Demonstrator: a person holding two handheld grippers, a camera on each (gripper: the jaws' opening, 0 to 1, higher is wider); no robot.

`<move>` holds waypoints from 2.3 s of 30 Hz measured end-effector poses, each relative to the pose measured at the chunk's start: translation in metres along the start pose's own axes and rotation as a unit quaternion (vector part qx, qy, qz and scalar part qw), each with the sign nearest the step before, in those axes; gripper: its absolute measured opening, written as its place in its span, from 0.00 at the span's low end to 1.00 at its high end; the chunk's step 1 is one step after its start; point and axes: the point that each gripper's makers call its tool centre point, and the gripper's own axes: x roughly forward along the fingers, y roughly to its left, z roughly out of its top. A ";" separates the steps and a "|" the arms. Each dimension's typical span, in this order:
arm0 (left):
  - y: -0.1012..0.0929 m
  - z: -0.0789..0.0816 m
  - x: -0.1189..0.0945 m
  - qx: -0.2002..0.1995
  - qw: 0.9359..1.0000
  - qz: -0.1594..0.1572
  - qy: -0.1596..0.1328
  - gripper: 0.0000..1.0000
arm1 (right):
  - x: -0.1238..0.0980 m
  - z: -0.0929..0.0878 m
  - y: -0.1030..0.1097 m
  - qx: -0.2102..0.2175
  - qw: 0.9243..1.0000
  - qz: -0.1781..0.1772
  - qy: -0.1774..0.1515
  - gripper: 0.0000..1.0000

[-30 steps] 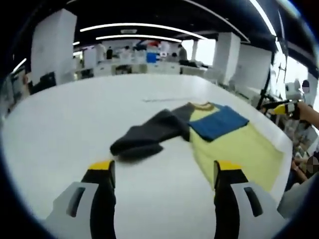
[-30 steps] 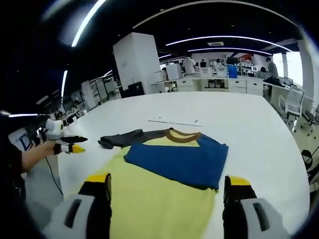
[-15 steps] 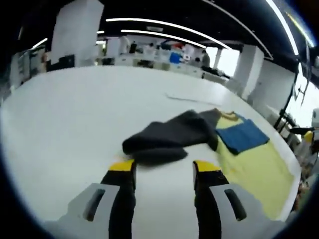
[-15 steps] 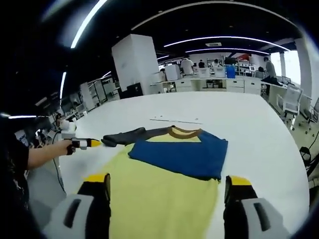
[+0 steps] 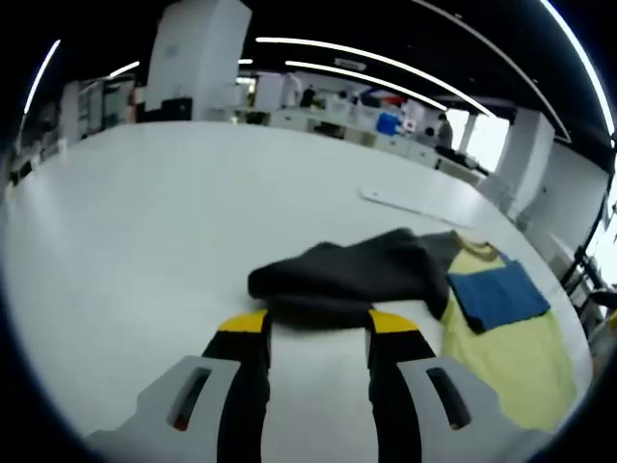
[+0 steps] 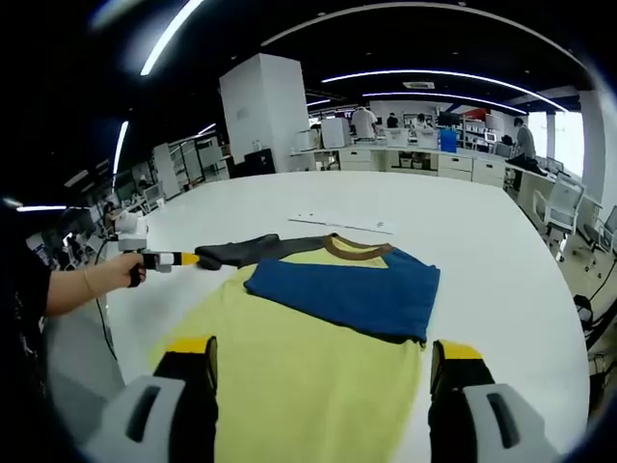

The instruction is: Fold the garment on the visible template until the final outline fits inside the template.

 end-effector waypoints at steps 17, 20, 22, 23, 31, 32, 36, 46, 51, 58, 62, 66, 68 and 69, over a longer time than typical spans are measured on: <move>-0.008 -0.007 0.020 -0.050 0.998 0.030 0.014 0.21 | 0.005 -0.010 0.002 0.010 1.000 0.006 0.008 0.85; -0.009 -0.006 0.025 -0.055 0.998 0.036 0.016 0.19 | 0.005 -0.012 0.003 0.014 1.000 0.008 0.009 0.85; -0.008 -0.006 0.028 -0.056 0.997 0.042 0.016 0.18 | 0.005 -0.013 0.002 0.013 1.000 0.007 0.010 0.85; -0.007 -0.006 0.029 -0.059 0.997 0.048 0.016 0.16 | 0.005 -0.013 0.002 0.012 1.000 0.008 0.010 0.85; -0.002 -0.012 0.031 -0.069 0.995 0.061 0.027 0.01 | 0.000 -0.014 0.002 0.009 1.000 0.010 0.012 0.85; -0.003 -0.010 0.029 -0.069 0.996 0.059 0.025 0.01 | -0.002 -0.014 0.002 0.010 1.000 0.009 0.011 0.85; -0.001 -0.003 0.019 -0.007 0.998 0.049 0.025 0.01 | -0.004 -0.014 0.003 0.006 1.000 0.010 0.010 0.86; 0.019 0.009 -0.019 0.012 0.999 0.029 0.037 0.00 | -0.013 -0.020 0.014 -0.003 1.000 0.014 0.020 0.90; 0.030 0.016 -0.037 0.025 0.999 0.012 0.042 0.00 | -0.019 -0.024 0.019 -0.011 1.000 0.013 0.025 0.95; 0.041 0.018 -0.051 0.074 0.996 0.002 0.051 0.00 | -0.029 -0.024 0.026 -0.010 1.000 0.007 0.016 0.97; 0.047 0.017 -0.056 0.095 0.994 0.000 0.061 0.00 | -0.034 -0.024 0.029 -0.021 1.000 0.002 0.017 0.98; 0.054 0.020 -0.061 0.117 0.991 0.003 0.067 0.00 | -0.038 -0.024 0.031 -0.016 1.000 0.006 0.018 0.99; 0.058 0.021 -0.062 0.117 0.991 0.002 0.072 0.00 | -0.039 -0.023 0.033 0.001 1.000 0.015 0.011 0.99; 0.060 0.022 -0.064 0.119 0.990 0.004 0.075 0.00 | -0.040 -0.023 0.034 0.006 1.000 0.018 0.010 0.99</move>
